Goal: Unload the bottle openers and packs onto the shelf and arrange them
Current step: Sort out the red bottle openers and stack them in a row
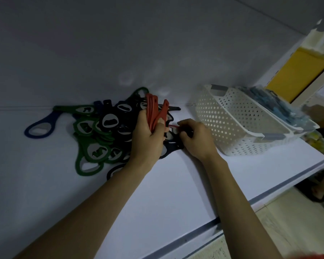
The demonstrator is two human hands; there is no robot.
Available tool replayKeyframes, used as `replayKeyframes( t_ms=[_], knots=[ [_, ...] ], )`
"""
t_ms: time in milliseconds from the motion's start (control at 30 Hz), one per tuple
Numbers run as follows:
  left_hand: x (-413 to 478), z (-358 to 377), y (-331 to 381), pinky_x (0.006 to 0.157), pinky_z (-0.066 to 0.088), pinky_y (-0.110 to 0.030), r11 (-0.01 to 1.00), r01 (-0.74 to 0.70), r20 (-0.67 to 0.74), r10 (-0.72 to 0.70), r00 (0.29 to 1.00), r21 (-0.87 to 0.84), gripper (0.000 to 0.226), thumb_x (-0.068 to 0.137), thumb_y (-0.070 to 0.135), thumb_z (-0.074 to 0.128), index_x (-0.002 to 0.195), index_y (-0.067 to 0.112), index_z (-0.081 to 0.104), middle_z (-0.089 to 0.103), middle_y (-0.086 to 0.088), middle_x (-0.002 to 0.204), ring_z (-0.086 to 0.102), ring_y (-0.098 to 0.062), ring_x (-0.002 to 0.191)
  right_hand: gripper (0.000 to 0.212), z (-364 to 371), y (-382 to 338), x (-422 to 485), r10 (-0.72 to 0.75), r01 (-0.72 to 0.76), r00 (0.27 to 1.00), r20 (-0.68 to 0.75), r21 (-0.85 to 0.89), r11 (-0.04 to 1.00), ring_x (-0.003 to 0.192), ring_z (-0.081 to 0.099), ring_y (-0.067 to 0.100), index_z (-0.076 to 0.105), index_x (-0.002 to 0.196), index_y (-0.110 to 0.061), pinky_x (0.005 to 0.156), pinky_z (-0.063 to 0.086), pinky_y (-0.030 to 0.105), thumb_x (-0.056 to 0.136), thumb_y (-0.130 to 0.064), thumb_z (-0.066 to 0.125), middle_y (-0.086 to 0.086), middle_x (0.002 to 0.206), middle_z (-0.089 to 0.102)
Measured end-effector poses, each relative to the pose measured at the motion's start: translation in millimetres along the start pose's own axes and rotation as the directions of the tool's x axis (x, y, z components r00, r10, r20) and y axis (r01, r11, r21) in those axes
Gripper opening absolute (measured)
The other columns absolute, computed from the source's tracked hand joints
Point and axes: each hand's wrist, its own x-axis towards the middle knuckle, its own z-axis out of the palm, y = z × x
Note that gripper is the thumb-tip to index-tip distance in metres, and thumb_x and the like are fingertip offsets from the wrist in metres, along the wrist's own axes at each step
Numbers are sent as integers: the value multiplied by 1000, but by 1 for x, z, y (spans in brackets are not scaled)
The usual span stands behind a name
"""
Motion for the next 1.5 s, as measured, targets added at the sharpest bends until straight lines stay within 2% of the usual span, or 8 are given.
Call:
replayKeyframes(
  t_ms=[433, 600, 767, 867, 933, 1067, 1267, 1500],
  knots=[
    [0, 0, 0, 61, 51, -19, 999, 1, 6, -1, 1000, -55, 16, 95, 22, 52, 98, 37, 52, 66, 7, 87, 66, -9, 74, 28, -8, -24, -5, -27, 216, 914, -405, 431, 876, 92, 62, 5, 67, 90, -35, 78, 51, 24, 86, -8, 63, -17, 92, 67],
    [-1, 0, 1, 60, 51, -15, 998, 5, 2, -5, 1000, -58, 28, 90, 50, 42, 98, 28, 57, 65, 8, 81, 62, -2, 71, 21, 0, -39, -10, -269, 480, 761, -590, 234, 846, 88, 56, 15, 74, 87, -8, 72, 48, 27, 76, 9, 68, 6, 90, 58],
    [-2, -2, -1, 65, 54, -22, 999, -35, -19, 35, 999, 10, 14, 93, 25, 57, 106, 25, 55, 68, 14, 86, 67, -3, 77, 28, 8, -44, -14, -415, 572, 749, -516, 188, 799, 86, 60, 10, 70, 93, -2, 72, 51, 23, 77, 19, 59, 2, 91, 62],
    [-3, -2, -1, 68, 54, -23, 993, -66, -26, 69, 997, 93, 24, 93, 18, 56, 115, 24, 51, 65, 9, 93, 65, -4, 78, 30, 9, -48, -15, -240, 445, 845, -477, 382, 810, 93, 63, 4, 60, 103, -11, 80, 51, 21, 84, 10, 51, -21, 95, 62],
    [-5, -2, 0, 68, 52, -18, 984, -115, 8, 115, 993, 138, 28, 93, 16, 55, 115, 30, 46, 64, 16, 90, 64, 0, 78, 16, 8, -49, -15, -81, 299, 925, -371, 580, 758, 95, 65, 8, 57, 107, -16, 82, 54, 29, 92, -11, 52, -20, 97, 65],
    [-13, 1, -1, 66, 48, -13, 905, -290, 195, 238, 952, 312, 38, 91, 13, 54, 125, 27, 44, 60, 20, 90, 63, -1, 82, 65, 1, -47, -15, -107, 132, 991, -84, 774, 620, 92, 67, 14, 64, 106, -7, 80, 52, 26, 78, -65, 59, 0, 94, 69],
    [-19, 3, -2, 60, 50, -27, 753, -424, 272, 328, 905, 503, 42, 84, 18, 60, 123, 15, 42, 59, 2, 88, 64, -19, 77, 27, -4, -51, -18, -47, -52, 996, 71, 945, 323, 105, 66, 24, 69, 108, -5, 86, 52, 27, 87, -20, 61, 11, 106, 71],
    [-19, 2, 3, 72, 50, -13, 883, -391, 237, 335, 912, 258, 61, 78, 20, 60, 129, 28, 29, 55, 14, 109, 59, 0, 95, 26, -11, -77, -24, 68, -114, 991, 115, 993, -5, 87, 65, 20, 62, 100, -6, 83, 55, 34, 87, -28, 56, 10, 93, 66]
  ],
)
